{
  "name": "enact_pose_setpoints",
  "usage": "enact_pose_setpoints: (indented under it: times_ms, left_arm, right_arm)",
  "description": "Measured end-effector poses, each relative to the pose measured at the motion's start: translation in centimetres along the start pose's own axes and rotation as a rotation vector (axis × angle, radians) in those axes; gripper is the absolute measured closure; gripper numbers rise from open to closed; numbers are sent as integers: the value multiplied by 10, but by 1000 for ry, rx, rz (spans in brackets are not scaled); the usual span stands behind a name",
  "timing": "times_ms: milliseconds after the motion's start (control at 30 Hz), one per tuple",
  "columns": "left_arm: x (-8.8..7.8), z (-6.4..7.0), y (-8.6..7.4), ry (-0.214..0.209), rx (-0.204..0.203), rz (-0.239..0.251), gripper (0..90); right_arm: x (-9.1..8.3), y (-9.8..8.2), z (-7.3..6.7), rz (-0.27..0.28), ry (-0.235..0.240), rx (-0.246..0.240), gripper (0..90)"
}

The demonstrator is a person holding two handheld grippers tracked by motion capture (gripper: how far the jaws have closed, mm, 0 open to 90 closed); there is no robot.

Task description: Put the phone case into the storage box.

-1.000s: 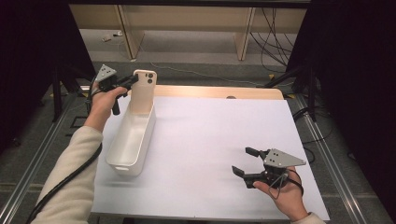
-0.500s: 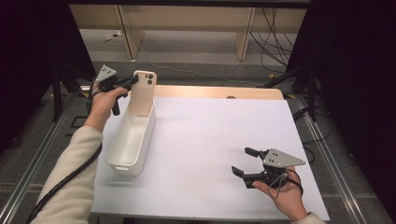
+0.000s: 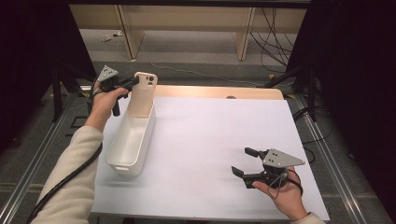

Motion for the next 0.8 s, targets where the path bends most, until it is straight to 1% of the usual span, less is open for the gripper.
enact_pose_setpoints:
  times_ms: [33, 67, 100, 133, 233, 367, 400, 433, 467, 500, 533, 600, 633, 667, 700, 800]
  left_arm:
    - [0, -1, 0, -7, 17, 3, 804]
    - [1, -1, 0, -13, 16, 1, 804]
    - [1, -2, 0, -11, 24, 0, 805]
    - [0, -2, 0, -9, 19, -2, 804]
    - [1, -3, 0, -10, 34, -7, 804]
    - [0, -3, -1, -9, 16, -10, 803]
    - [0, -4, -1, -12, 20, -10, 804]
    - [0, -5, -1, -13, 29, -11, 803]
    - [0, -5, -1, -13, 29, -13, 803]
    - [0, -4, -2, -12, 14, -12, 803]
    - [0, -4, -2, -13, 12, -13, 802]
    - [0, -5, -3, -14, 26, -18, 802]
    - [0, -5, -3, -15, 25, -19, 801]
    - [0, -5, -4, -14, 15, -19, 802]
    - [0, -5, -4, -13, 12, -19, 802]
    - [0, -6, -6, -14, 12, -22, 801]
  right_arm:
    - [0, 0, 0, 0, -1, 1, 184]
    - [0, 0, 0, 0, -1, 0, 184]
    - [0, 0, 0, -1, 0, 3, 184]
    - [0, 0, 0, -1, 0, 2, 184]
    - [0, 0, 0, -2, 3, 1, 184]
    - [1, 0, 0, -4, -1, 4, 184]
    - [0, 0, -1, -5, 2, 12, 184]
    - [2, -1, -1, 8, 0, 12, 184]
    - [2, -1, -1, 6, 2, 12, 184]
    - [1, 0, -1, 4, 3, 15, 184]
    - [1, 0, -1, 3, 4, 17, 184]
    - [1, -1, -1, 3, 4, 17, 184]
    - [2, -1, -1, 3, 1, 14, 184]
    - [2, -1, -1, 7, -3, 6, 184]
    - [2, -1, -1, 5, 0, 10, 184]
    - [1, -1, -1, -3, 3, 3, 184]
Point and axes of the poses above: each handheld gripper's, and its own axes: x roughly forward along the jaws, y roughly out of its top, z roughly to its right, the point moved 1 cm from there along x, roughly forward along the jaws, and after that the axes turned 1 degree about -y, right-handed, at the moved point
